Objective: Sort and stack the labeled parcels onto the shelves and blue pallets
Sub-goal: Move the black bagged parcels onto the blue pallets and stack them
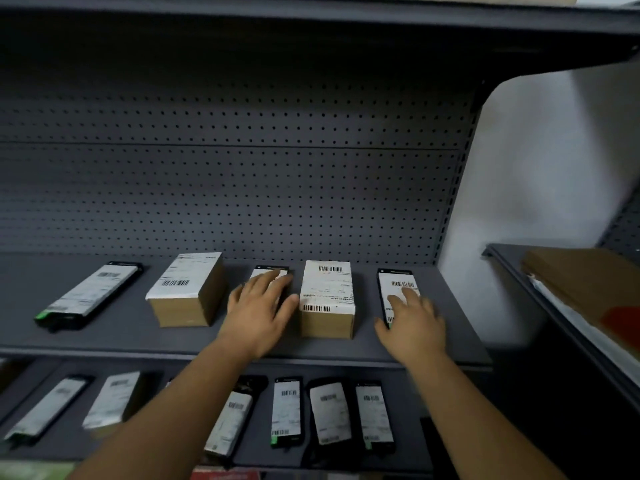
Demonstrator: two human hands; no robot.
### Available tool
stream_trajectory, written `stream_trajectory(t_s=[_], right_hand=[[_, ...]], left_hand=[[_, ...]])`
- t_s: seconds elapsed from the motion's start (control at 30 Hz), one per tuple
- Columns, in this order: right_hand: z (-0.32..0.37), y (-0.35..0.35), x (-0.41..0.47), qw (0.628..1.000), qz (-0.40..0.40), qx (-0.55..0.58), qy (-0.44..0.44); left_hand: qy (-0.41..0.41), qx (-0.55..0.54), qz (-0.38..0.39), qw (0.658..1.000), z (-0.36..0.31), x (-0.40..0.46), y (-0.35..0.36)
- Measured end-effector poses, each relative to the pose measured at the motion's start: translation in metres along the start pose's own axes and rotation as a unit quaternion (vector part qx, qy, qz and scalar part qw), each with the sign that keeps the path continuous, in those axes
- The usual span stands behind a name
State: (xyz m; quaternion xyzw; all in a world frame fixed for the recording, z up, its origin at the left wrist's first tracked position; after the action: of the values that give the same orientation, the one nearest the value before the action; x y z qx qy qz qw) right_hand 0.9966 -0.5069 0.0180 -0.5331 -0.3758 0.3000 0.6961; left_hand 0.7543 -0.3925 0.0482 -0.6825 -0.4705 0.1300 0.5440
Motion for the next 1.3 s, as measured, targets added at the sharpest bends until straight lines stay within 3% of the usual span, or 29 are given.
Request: stream_trajectory(t_s=[0.23,0.47,0.7,0.97,1.3], right_hand=[[0.001,0.01,0.001,0.999,0.029,-0.005,0.02],[0.002,0.009,0.0,1.0,0.019,-0.008,0.017],[0.003,0.002,-0.004,1.0,-0.025,0.007,0.012],[0.029,-0.048,0.003,0.989,-0.136,0.063,-0.014],[0.093,-0.064,-0.002,0.981,-0.157,0.084,-0.072]], left_hand=[[-0.053,0.027,0.009,0.998,0.024,0.0,0.012],[-0.041,0.024,0.012,0.999,0.028,-0.001,0.019],[-0.035,0.048,0.032,0.998,0.031,0.001,0.024],[-0.045,0.093,0.073,0.992,0.037,0.01,0.025],[-0.046,0.086,0.125,0.987,0.045,0.007,0.029]])
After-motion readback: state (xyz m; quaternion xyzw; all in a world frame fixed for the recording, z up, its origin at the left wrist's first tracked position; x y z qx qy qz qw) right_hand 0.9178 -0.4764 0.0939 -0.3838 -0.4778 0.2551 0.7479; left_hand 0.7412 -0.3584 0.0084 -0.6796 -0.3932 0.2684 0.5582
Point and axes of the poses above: each hand's wrist, its own x-axis towards the middle knuckle, its own y-axis out of the palm, z = x × y, the point moved 4 cm from there along x, towards the middle knuckle, and after that the axes turned 1 degree about -x, right-handed, at the moved point
